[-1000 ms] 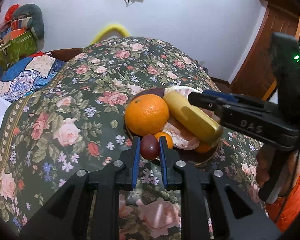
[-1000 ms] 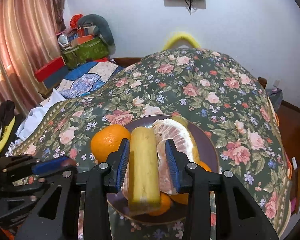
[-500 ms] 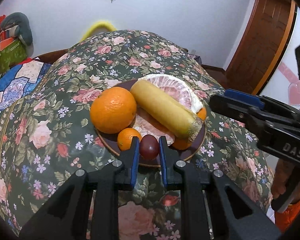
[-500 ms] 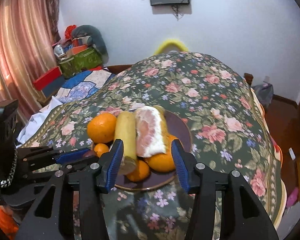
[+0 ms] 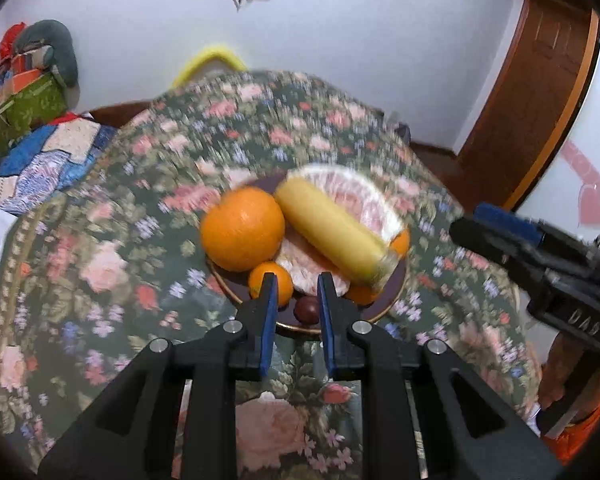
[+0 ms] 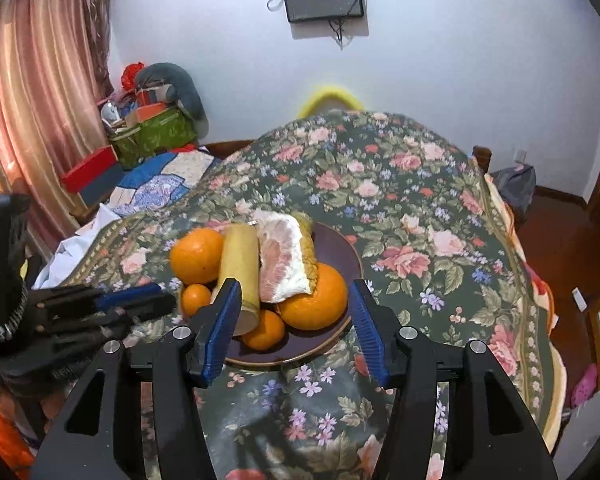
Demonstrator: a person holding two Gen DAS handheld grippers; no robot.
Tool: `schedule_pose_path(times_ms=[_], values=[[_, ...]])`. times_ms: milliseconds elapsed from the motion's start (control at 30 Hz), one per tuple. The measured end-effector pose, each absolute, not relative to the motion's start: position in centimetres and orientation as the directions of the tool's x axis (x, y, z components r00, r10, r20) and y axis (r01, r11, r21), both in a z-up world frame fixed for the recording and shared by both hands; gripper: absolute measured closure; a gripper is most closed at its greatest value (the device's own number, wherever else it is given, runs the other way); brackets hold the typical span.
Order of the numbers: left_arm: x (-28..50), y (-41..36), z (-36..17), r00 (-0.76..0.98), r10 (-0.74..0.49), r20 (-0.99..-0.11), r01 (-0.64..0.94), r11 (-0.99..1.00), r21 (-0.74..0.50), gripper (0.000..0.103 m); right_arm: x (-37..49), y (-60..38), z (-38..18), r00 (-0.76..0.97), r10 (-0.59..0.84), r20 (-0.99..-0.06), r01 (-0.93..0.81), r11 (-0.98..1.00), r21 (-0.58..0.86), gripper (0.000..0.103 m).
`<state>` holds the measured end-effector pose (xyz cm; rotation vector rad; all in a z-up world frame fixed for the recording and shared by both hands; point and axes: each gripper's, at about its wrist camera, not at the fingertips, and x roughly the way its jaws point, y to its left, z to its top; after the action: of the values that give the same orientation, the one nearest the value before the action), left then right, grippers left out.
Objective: Organize fruits
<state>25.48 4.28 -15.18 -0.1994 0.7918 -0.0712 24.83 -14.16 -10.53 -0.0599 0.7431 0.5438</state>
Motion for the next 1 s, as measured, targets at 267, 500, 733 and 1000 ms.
schedule_pose_path(times_ms=[267, 500, 733, 1000], values=[[19.5, 4.1, -6.8, 0.818, -0.119, -0.562, 0.013, 0.982, -0.189, 0.082, 19.2, -14.3, -5.1, 0.685, 0.461, -0.564, -0.502, 0.860, 0.093, 0.051], [13.1, 2.3, -1.4, 0.890, -0.107, -0.443, 0.036, 0.986, -0.165, 0.062, 12.7, -15.9, 0.6, 0.775, 0.465, -0.428, -0.480, 0.874, 0.081, 0.050], [7.5, 1.2, 2.0, 0.943, -0.065, -0.326, 0.025, 0.992, -0.126, 0.038, 8.0, -17.2, 4.1, 0.841, 0.445, -0.307, -0.449, 0.891, 0.059, 0.030], [3.3, 0.6, 3.9, 0.975, -0.015, -0.220, -0.001, 0.997, -0.074, 0.015, 5.8, -17.4, 5.4, 0.874, 0.426, -0.232, -0.425, 0.903, 0.056, 0.014]])
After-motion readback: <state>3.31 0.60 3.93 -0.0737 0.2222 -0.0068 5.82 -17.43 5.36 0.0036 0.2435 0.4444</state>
